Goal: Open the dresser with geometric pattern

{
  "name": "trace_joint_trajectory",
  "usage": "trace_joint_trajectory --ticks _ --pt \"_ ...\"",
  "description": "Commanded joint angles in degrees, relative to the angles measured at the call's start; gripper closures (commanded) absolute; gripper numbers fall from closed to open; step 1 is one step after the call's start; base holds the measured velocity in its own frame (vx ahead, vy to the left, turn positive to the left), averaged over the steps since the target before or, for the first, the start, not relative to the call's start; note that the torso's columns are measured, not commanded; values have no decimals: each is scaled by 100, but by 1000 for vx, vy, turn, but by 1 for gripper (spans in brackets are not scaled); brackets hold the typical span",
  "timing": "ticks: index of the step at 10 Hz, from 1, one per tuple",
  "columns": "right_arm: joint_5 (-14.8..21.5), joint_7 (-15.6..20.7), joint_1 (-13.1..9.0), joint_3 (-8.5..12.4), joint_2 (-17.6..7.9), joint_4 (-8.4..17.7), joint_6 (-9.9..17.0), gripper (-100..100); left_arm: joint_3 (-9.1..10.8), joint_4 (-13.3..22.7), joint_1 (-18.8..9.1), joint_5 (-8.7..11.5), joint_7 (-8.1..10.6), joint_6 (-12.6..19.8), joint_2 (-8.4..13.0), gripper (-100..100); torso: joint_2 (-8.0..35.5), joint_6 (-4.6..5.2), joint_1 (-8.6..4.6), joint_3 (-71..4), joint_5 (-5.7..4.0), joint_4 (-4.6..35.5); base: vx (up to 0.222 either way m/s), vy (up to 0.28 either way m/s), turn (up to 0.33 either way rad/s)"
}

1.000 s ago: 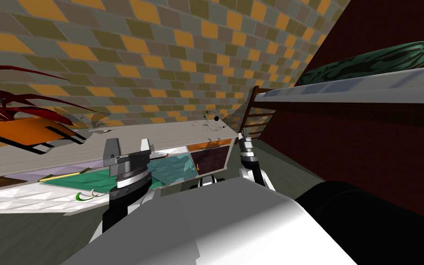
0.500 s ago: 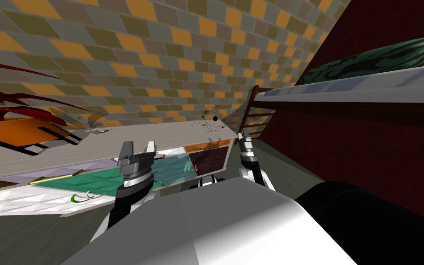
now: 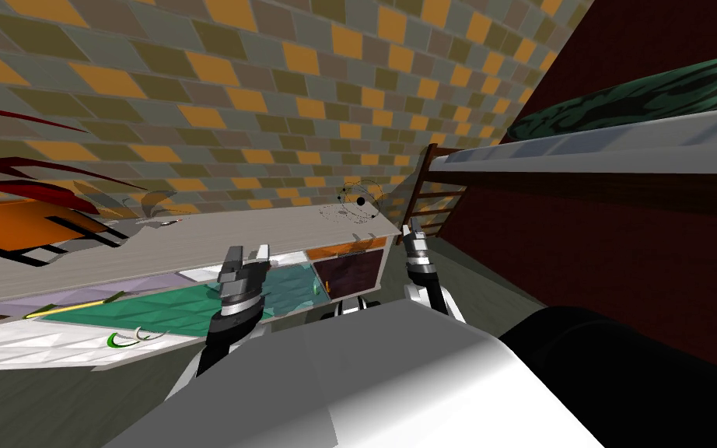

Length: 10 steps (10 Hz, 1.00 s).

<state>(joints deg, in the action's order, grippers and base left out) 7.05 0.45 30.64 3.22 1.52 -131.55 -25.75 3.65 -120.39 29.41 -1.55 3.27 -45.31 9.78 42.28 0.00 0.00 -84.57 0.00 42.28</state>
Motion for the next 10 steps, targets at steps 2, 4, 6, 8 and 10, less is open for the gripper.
trace_joint_trajectory --ticks 2,4,6,8,10 --pt "0 0 0 0 0 0 0 0 -25 645 -75 -73 -92 -474 82 -100 0 0 -1 1 0 0 35 -80 6" --pt "0 0 0 0 0 0 0 0 -28 898 -103 -93 -117 -611 93 -100 3 0 4 1 0 1 19 -56 2" --pt "0 0 0 0 0 0 0 0 -34 1251 -162 -134 -170 -897 106 -100 0 0 -1 1 1 0 30 -80 6" --pt "0 0 0 0 0 0 0 0 -38 1545 -193 -155 -197 -1046 109 -100 -1 0 3 -1 0 0 28 -56 3" --pt "0 0 0 0 0 0 0 0 -41 1795 -224 -176 -225 -1197 110 -100 1 0 2 1 1 0 26 -57 5"
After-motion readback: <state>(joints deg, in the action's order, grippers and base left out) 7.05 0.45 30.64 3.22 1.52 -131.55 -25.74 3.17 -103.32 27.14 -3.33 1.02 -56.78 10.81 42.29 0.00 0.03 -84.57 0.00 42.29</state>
